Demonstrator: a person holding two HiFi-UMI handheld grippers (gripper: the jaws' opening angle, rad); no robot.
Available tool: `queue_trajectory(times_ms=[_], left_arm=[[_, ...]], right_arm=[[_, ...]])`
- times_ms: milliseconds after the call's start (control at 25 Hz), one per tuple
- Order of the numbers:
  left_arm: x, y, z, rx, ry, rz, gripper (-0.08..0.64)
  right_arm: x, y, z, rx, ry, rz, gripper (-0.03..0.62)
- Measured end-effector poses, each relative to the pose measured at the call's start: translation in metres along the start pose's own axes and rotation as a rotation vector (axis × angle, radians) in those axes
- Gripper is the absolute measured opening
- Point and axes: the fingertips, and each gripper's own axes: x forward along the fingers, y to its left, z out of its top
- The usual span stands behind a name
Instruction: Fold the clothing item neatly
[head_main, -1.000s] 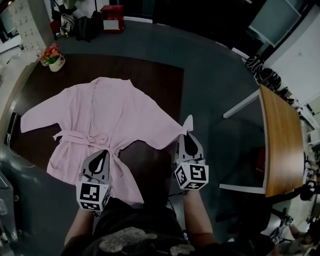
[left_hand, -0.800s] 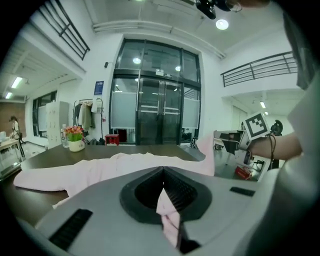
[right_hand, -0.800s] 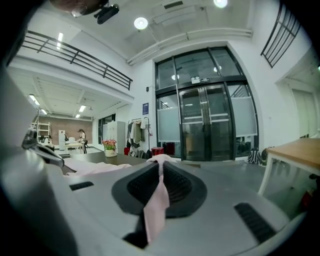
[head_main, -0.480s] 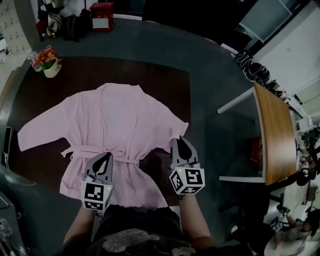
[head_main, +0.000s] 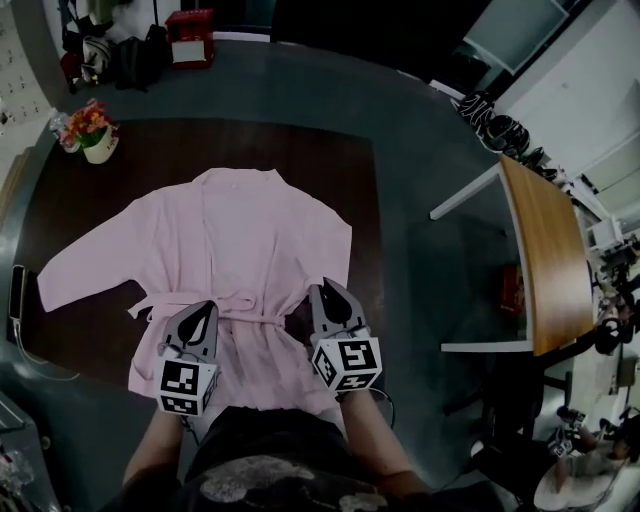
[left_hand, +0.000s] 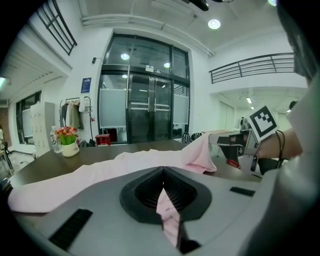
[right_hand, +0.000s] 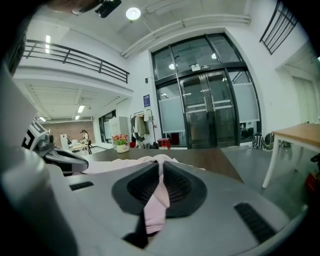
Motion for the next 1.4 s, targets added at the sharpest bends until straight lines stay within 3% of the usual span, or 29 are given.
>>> queue_trajectory(times_ms=[160,480,640,840,1000,1200,1400], left_arm=[[-0.015,-0.008,0.010,-0.117,-0.041,0.033,0.009],[-0.044,0.006,0.026,-0.049,-0.060,0.155,0.009],[-0.052,0.039,0.031,-0.036,-0.069,0.199,0.009],[-0.053,0.085,0.035,-0.020,-0.086,0.172,0.009],[-0.050,0.126,0.039,0.013,-0.084,0.112,0.009],[-0.046,0.188,0.035,0.006,-0.072,0.077,0.009],[-0.046,0.229,0.024,-0.020,-0.056,0.074,0.009]], right_arm=[[-0.008,-0.007,0.008,0.012,-0.033,0.016,0.017],[-0.004,-0.015,0.022,0.049,-0.075,0.021,0.017],[0.009,-0.001,0.047,-0.022,-0.095,0.011,0.017],[0.037,0.034,0.083,-0.089,-0.149,-0.006,0.017],[0.069,0.073,0.093,-0.118,-0.137,-0.062,0.017],[0.111,0.126,0.083,-0.141,-0.096,-0.080,0.017],[0.144,0.186,0.054,-0.198,-0.017,-0.003,0.017]])
